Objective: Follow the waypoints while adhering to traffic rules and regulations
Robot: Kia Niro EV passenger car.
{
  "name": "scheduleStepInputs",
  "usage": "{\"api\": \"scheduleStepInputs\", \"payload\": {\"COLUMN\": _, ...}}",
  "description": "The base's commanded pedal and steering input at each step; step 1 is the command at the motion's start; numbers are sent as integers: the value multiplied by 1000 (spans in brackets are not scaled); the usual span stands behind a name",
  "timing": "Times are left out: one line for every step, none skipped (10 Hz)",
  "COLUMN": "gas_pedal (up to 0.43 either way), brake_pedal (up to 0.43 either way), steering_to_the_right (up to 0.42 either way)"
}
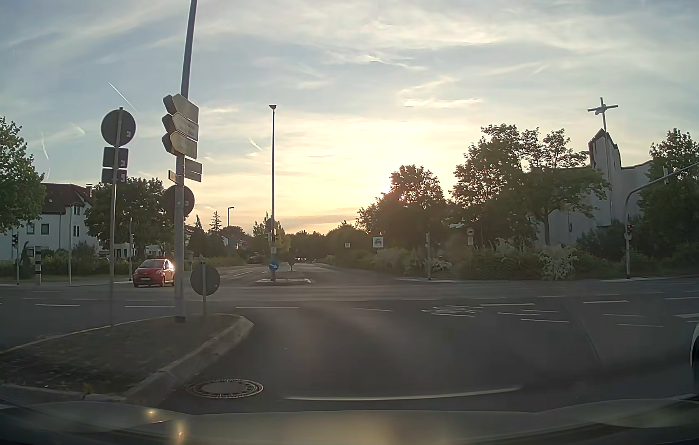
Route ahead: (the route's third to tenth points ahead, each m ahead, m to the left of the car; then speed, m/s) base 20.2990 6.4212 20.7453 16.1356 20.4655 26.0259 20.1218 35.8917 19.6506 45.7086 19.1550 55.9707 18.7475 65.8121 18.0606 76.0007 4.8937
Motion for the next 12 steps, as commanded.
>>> {"api": "scheduleStepInputs", "payload": {"gas_pedal": 197, "brake_pedal": 0, "steering_to_the_right": -2}}
{"api": "scheduleStepInputs", "payload": {"gas_pedal": 189, "brake_pedal": 0, "steering_to_the_right": -2}}
{"api": "scheduleStepInputs", "payload": {"gas_pedal": 177, "brake_pedal": 0, "steering_to_the_right": -3}}
{"api": "scheduleStepInputs", "payload": {"gas_pedal": 169, "brake_pedal": 0, "steering_to_the_right": -5}}
{"api": "scheduleStepInputs", "payload": {"gas_pedal": 138, "brake_pedal": 0, "steering_to_the_right": -11}}
{"api": "scheduleStepInputs", "payload": {"gas_pedal": 138, "brake_pedal": 0, "steering_to_the_right": -16}}
{"api": "scheduleStepInputs", "payload": {"gas_pedal": 130, "brake_pedal": 0, "steering_to_the_right": -23}}
{"api": "scheduleStepInputs", "payload": {"gas_pedal": 118, "brake_pedal": 0, "steering_to_the_right": -29}}
{"api": "scheduleStepInputs", "payload": {"gas_pedal": 118, "brake_pedal": 0, "steering_to_the_right": -38}}
{"api": "scheduleStepInputs", "payload": {"gas_pedal": 98, "brake_pedal": 0, "steering_to_the_right": -47}}
{"api": "scheduleStepInputs", "payload": {"gas_pedal": 87, "brake_pedal": 0, "steering_to_the_right": -64}}
{"api": "scheduleStepInputs", "payload": {"gas_pedal": 87, "brake_pedal": 0, "steering_to_the_right": -84}}
